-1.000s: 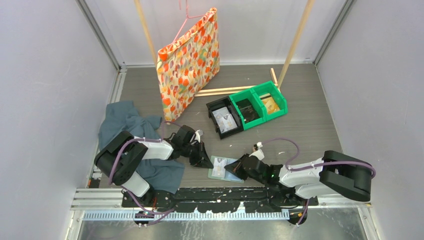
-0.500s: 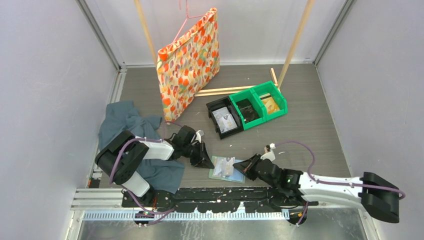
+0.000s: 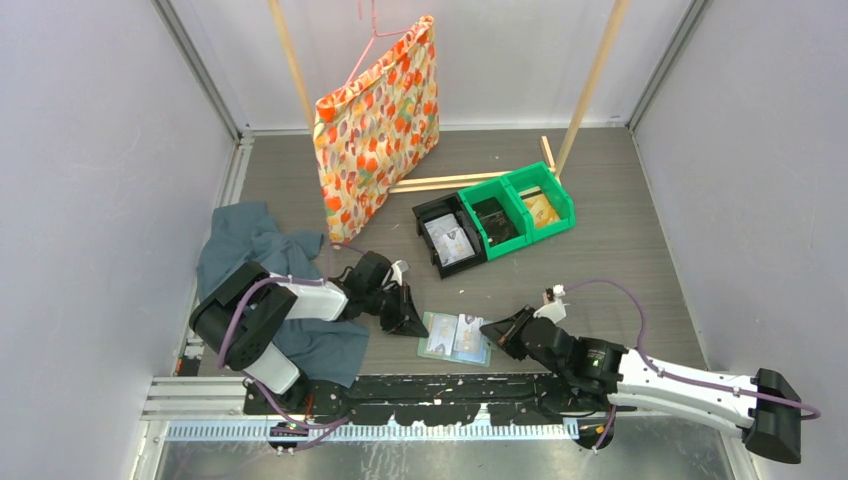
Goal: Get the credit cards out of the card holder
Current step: Remove the credit card from the card holder.
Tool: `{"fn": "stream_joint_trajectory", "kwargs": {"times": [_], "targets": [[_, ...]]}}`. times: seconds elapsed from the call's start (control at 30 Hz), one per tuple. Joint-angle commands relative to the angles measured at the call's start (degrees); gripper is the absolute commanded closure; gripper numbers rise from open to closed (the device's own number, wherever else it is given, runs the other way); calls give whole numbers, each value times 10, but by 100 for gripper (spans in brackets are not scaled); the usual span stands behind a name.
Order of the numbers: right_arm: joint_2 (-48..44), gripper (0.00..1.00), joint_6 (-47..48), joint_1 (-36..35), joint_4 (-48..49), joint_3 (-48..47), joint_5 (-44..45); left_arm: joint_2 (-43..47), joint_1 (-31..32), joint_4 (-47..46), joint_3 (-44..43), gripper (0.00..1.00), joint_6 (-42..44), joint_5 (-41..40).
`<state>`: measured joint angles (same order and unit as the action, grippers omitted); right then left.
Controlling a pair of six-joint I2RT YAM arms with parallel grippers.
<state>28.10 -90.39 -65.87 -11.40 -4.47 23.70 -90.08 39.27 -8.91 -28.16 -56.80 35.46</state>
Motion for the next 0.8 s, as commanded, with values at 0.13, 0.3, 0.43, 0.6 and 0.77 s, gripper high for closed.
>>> {"fn": "stream_joint_trajectory", "kwargs": {"times": [0.13, 0.3, 0.43, 0.6, 0.77], "targets": [[7, 99, 53, 0, -75, -72, 34, 43, 8, 118, -23, 92, 25, -55], [31, 95, 49, 0, -35, -64, 16, 81, 7, 162, -41, 91, 40, -66], [76, 66, 56, 1, 3, -68, 10, 108, 16, 125, -40, 86, 14, -46], [138, 64, 60, 3, 69, -61, -5, 99, 60, 56, -51, 76, -24, -44], [158, 65, 61, 14, 111, -50, -19, 50, 68, -32, -49, 74, -57, -18]]}}
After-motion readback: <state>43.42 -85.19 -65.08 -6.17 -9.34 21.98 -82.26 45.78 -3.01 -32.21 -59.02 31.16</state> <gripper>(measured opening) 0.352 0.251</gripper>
